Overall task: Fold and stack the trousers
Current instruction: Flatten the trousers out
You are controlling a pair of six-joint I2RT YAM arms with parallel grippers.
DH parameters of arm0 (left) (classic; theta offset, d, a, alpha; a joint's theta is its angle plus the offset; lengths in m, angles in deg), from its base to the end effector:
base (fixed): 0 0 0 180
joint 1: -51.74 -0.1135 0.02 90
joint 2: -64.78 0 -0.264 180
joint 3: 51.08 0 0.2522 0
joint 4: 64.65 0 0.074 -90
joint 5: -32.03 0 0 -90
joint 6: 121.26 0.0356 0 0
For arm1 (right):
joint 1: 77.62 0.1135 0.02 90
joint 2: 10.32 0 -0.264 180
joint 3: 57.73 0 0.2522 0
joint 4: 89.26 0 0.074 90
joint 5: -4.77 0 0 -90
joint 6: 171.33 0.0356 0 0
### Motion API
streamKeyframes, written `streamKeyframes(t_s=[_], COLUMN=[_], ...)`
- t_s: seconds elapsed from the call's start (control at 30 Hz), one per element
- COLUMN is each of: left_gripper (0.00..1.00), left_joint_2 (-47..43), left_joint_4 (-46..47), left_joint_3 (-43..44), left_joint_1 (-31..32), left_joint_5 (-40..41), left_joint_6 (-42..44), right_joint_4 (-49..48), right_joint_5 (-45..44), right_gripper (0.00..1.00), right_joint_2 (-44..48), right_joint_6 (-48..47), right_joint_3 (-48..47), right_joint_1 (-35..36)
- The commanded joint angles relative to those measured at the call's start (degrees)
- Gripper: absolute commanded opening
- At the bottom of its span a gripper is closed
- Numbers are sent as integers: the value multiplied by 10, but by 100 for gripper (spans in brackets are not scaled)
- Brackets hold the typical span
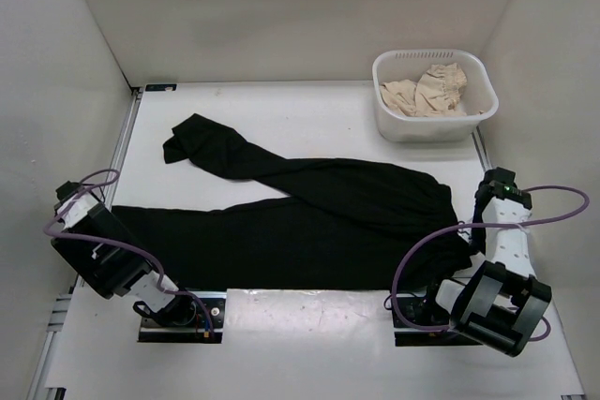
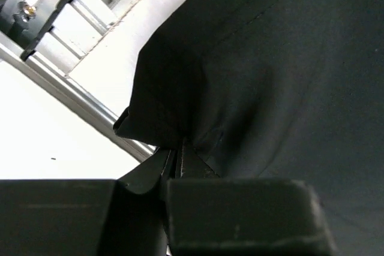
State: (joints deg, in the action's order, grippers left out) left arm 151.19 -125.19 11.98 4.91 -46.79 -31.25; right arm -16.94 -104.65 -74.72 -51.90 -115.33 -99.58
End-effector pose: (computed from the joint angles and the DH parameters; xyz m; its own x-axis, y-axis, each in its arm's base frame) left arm 0.1637 0.1846 0.1687 -0.6804 -0.7251 -0.1064 -0.7295 0.6563 0.1928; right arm 0.1594 -0.0770 0.2161 -0.5914 0.7381 -0.3248 0.8054 0.5609 -0.1916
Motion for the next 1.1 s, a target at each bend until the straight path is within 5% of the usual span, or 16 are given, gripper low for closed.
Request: streamKeyframes(t_s=[0.0,0.13,0.2,0.23,0.27,0.33,0.53,0.67,0.77,1.07], left_gripper=[14,14,31,57,67,78,85,94,98,98], left_joint_2=[-38,-38,-33,-33,-33,-38,-65,-65,-8,297], left_joint_4=[7,7,7,7,7,-6,-73,-89,-102,-146], left_joint_3=[-1,-1,-1,-6,-6,6,140,211,271,553], left_joint_1=[-6,-18,-18,-18,-18,-18,9,58,135,257], left_joint_5=[24,41,48,48,48,39,-63,-129,-158,-226], left_joint_6=[0,0,0,0,0,0,0,0,0,0], right_joint_4=[10,10,16,22,23,30,65,26,-33,-208], right_joint_5=[-48,-83,-97,-118,-127,-132,-138,-38,57,91], right_gripper=[0,0,3,35,58,84,88,84,81,77], right_joint_2=[5,-2,-10,-10,-10,-10,-3,-15,-42,-203], right_joint_6=[18,30,37,43,49,49,61,52,55,200], right_joint_3=[-30,-49,-56,-56,-56,-64,-146,-178,-190,-208], right_joint_1=[-19,-24,-24,-24,-24,-29,-24,-24,-7,49])
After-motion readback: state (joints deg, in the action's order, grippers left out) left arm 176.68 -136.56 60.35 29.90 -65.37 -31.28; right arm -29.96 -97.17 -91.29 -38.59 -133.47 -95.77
